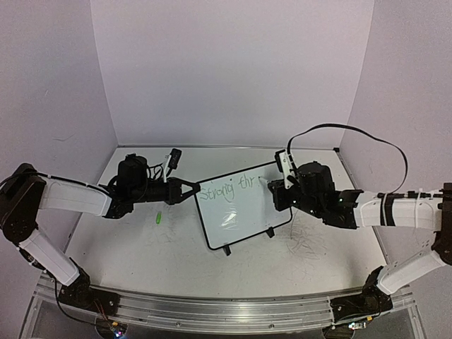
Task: Write a sentence on the whiteboard
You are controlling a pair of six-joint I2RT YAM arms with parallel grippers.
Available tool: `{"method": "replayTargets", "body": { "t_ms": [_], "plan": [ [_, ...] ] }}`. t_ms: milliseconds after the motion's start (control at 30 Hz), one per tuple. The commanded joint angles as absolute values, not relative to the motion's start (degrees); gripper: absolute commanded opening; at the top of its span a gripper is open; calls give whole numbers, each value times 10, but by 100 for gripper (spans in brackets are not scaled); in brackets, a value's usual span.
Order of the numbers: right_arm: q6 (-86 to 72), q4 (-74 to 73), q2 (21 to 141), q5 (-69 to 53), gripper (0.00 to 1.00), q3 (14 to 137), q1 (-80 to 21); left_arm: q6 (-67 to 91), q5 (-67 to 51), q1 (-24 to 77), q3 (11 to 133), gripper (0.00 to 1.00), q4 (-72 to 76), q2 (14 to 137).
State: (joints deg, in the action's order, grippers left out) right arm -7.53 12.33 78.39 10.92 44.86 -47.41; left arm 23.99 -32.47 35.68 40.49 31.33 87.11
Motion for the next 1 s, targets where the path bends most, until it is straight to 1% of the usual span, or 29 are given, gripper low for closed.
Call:
{"method": "replayTargets", "body": {
  "t_ms": [0, 600, 967],
  "plan": [
    [-79, 150, 787, 83, 0, 450, -468, 206, -284, 359, 401, 0, 248, 900],
    [-76, 163, 816, 109, 0, 467, -468, 206, -287, 359, 402, 0, 248, 900],
    [-78, 141, 807, 83, 0, 456, -468, 204, -287, 359, 407, 0, 248, 905]
  ]
}}
